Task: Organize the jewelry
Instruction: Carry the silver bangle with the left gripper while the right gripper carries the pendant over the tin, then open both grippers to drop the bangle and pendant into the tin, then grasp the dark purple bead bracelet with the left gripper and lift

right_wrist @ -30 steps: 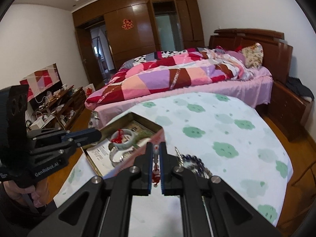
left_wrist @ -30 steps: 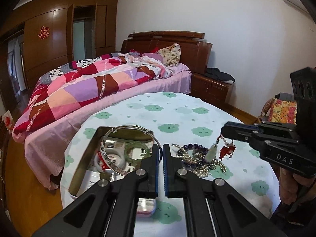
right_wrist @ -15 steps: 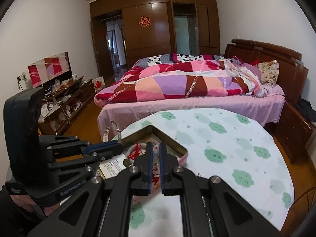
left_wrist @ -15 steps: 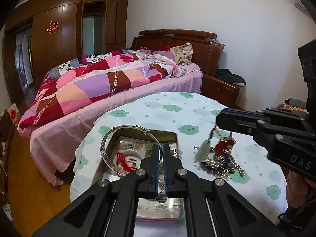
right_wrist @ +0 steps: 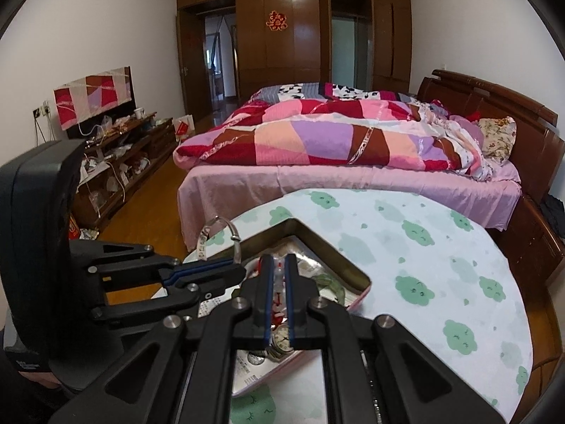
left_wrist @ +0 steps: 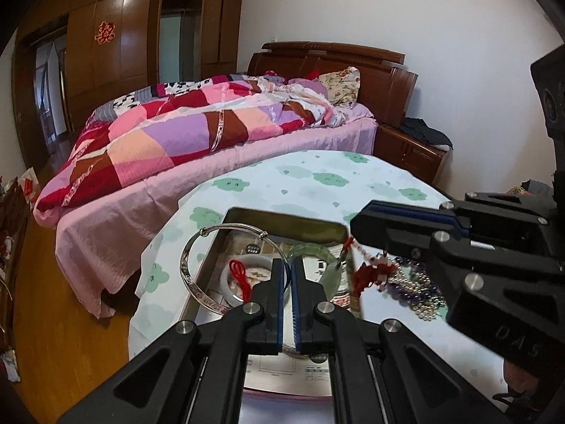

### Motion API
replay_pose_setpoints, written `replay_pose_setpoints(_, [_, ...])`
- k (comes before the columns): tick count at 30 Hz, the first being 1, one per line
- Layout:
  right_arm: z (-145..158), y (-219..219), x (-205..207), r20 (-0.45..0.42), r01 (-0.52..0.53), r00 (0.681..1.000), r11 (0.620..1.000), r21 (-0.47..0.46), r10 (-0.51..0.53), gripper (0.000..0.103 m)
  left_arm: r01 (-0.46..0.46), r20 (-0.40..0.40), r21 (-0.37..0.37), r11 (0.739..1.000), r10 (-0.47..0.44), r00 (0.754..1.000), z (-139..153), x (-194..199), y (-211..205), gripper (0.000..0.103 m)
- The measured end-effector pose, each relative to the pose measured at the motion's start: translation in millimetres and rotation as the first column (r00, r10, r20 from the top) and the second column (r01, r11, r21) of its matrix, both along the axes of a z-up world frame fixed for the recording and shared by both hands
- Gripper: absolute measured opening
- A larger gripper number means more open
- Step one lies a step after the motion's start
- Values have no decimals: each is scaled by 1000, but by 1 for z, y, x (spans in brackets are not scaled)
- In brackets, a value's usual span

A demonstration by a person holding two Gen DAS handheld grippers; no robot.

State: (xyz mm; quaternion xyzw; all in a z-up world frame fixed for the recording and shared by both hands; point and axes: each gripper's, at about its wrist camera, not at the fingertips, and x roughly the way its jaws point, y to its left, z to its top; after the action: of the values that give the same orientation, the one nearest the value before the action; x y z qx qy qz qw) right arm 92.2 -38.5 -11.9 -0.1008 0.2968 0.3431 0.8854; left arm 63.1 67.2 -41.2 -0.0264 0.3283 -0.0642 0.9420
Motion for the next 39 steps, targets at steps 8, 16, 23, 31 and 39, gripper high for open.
replay_pose_setpoints(8, [-31, 14, 14, -64, 11, 998, 1000, -17, -12, 8, -11, -42, 4, 1000, 11, 999, -22, 10, 7, 3])
replay_pose_setpoints(16, [-48, 14, 16, -115, 18, 993, 1000, -20, -20, 8, 0, -39, 15, 1000, 1, 999, -26, 11, 9, 2])
replay_pose_setpoints(23, [-61, 8, 22, -190, 6, 982, 1000, 6, -5, 12, 10, -65, 10, 1000, -10, 998, -36, 14, 5, 2])
replay_pose_setpoints(31, [-56, -19, 22, -189, 71, 980, 996, 52, -60, 47, 22, -75, -13, 1000, -23, 997, -35, 10, -5, 9])
replay_pose_setpoints(39, [-44, -56, 21, -179, 142, 977, 981, 130, -117, 75, -4, -45, -23, 1000, 3, 999, -29, 2, -5, 72])
